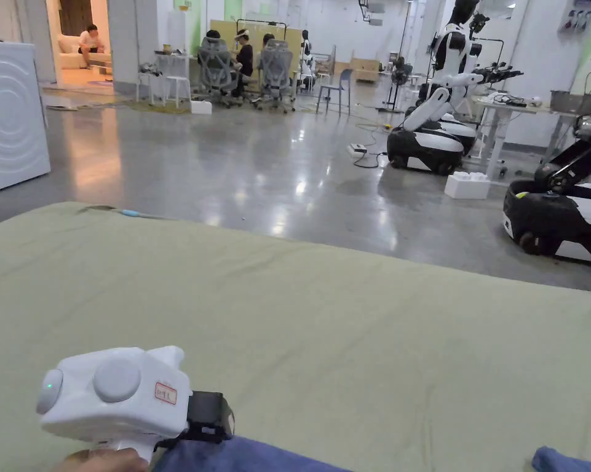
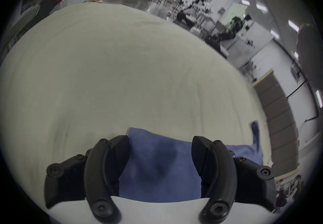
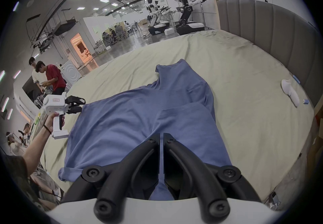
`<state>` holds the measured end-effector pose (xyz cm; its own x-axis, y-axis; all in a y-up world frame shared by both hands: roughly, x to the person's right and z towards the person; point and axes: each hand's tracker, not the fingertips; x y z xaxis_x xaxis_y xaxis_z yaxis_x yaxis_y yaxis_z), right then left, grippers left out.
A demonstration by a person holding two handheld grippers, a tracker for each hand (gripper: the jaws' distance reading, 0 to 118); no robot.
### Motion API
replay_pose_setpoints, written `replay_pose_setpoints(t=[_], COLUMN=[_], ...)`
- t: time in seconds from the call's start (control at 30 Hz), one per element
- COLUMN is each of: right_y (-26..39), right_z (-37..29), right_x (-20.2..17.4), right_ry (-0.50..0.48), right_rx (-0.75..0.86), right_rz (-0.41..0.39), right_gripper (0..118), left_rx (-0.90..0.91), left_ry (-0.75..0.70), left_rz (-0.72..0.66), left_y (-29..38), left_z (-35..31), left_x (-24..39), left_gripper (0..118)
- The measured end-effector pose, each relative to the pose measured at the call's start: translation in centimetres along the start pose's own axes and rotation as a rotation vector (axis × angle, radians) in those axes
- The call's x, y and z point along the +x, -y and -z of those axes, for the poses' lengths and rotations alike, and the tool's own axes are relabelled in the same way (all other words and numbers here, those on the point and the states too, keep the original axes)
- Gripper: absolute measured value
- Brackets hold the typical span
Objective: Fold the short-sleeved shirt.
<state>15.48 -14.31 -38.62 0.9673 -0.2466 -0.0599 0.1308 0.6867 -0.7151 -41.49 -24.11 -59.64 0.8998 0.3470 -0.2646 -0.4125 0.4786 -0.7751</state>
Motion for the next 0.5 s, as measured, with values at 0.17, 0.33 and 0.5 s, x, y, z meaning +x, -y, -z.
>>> replay_pose_setpoints(t=[0.17,0.33,0.5], right_y=[-0.1,-0.6,-4.9], right_z=[0.6,1.3,2.6], right_x=[0.3,1.1,3.4], right_ry=[0.012,-0.027,0.053], right_rx=[-0.023,-0.047,0.051], right_rz=[-0.021,-0.003,-0.034], right_gripper=[6,6,8], left_rx=[-0.003,-0.075,-0.054], left_ry=[-0.097,-0.061,-0.12], left_rz=[0.175,0.156,0.204], left_y=[1.1,2.2,3.0], left_z=[0.0,-1.5,0.1], left_x=[1.3,1.9,2.3], left_gripper=[74,10,9])
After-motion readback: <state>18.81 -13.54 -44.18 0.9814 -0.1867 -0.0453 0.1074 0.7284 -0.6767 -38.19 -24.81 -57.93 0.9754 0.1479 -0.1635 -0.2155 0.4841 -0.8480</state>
